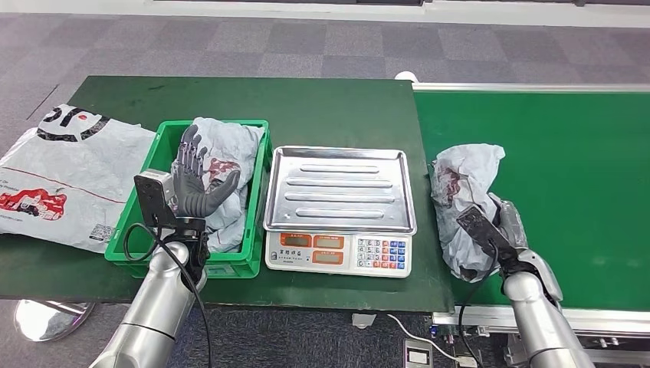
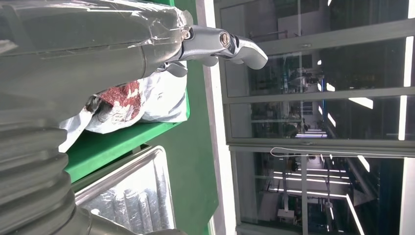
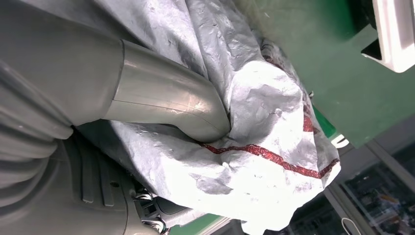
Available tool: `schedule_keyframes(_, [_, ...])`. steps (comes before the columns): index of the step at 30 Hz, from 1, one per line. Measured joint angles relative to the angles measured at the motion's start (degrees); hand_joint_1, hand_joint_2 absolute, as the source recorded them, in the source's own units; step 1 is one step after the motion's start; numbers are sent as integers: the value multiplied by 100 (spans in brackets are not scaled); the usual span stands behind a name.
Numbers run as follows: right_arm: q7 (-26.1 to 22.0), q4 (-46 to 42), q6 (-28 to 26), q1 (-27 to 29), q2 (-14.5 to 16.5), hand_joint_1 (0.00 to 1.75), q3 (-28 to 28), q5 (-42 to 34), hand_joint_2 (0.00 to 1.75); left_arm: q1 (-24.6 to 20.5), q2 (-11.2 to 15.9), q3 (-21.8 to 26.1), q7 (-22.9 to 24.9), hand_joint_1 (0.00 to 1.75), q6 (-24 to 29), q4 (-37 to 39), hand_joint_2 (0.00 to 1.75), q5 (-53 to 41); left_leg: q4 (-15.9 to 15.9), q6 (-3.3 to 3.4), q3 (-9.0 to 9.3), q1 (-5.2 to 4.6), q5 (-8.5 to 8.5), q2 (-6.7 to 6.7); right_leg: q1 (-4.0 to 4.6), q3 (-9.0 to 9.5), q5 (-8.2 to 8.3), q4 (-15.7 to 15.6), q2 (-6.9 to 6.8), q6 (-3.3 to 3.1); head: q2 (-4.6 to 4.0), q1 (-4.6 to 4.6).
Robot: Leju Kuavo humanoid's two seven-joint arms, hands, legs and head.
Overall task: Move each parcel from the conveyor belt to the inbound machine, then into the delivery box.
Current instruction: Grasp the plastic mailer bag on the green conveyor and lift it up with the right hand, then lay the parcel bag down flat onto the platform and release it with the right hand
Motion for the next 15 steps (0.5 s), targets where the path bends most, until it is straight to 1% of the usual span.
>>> schedule_keyframes(15, [0,-44,0,1,23,175,-13,-2,175,0,12,0,1,0,0,0,175,0,0,0,0,0,0,0,0,0,0,0,0,0,0,0])
